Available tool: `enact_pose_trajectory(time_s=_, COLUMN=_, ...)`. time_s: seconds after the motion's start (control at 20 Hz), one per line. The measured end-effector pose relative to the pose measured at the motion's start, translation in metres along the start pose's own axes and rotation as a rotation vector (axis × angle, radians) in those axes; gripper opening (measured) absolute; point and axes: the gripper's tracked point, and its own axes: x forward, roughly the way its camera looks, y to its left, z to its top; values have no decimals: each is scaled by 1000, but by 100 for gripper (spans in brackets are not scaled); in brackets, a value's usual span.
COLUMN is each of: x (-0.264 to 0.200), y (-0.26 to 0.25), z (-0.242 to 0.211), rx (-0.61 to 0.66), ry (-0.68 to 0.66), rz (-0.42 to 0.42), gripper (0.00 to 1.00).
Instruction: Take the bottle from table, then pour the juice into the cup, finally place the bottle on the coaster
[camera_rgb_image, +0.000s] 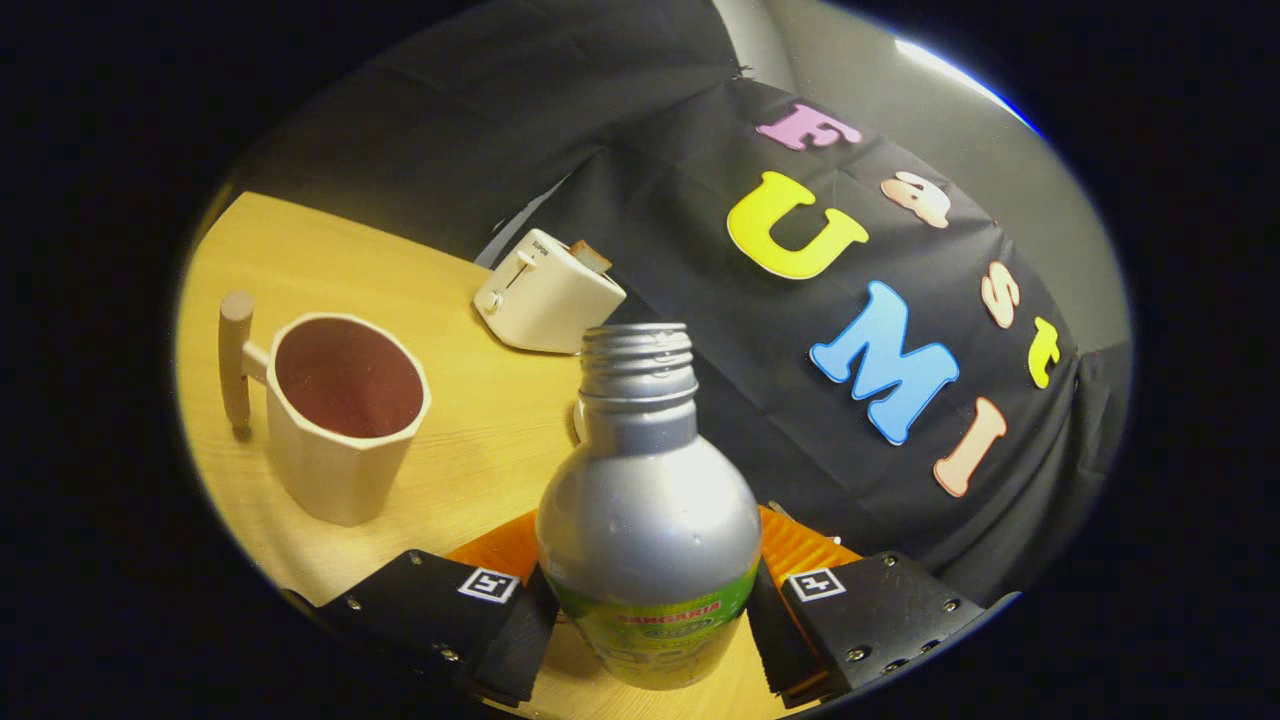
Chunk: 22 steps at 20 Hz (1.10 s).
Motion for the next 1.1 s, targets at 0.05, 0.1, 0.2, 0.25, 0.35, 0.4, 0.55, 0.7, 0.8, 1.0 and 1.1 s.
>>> enact_pose_trajectory(time_s=0.05, x=2, y=2, z=-1, rx=-26, ry=3, rz=1, gripper=82)
enact_pose_trajectory(time_s=0.1, x=4, y=3, z=-1, rx=-49, ry=7, rz=1, gripper=82)
enact_pose_trajectory(time_s=0.2, x=7, y=5, z=-3, rx=-93, ry=15, rz=5, gripper=82)
enact_pose_trajectory(time_s=0.25, x=8, y=6, z=-2, rx=-116, ry=17, rz=3, gripper=82)
enact_pose_trajectory(time_s=0.35, x=9, y=7, z=-1, rx=-176, ry=13, rz=1, gripper=82)
enact_pose_trajectory(time_s=0.4, x=10, y=7, z=1, rx=-211, ry=7, rz=-7, gripper=82)
enact_pose_trajectory(time_s=0.55, x=8, y=9, z=6, rx=-326, ry=-24, rz=-32, gripper=82)
enact_pose_trajectory(time_s=0.7, x=6, y=18, z=10, rx=-406, ry=-51, rz=-31, gripper=82)
enact_pose_trajectory(time_s=0.8, x=6, y=21, z=11, rx=-447, ry=-61, rz=-33, gripper=82)
enact_pose_trajectory(time_s=1.0, x=8, y=22, z=11, rx=-479, ry=-56, rz=-30, gripper=82)
enact_pose_trajectory(time_s=1.1, x=8, y=18, z=13, rx=-517, ry=-63, rz=-44, gripper=82)
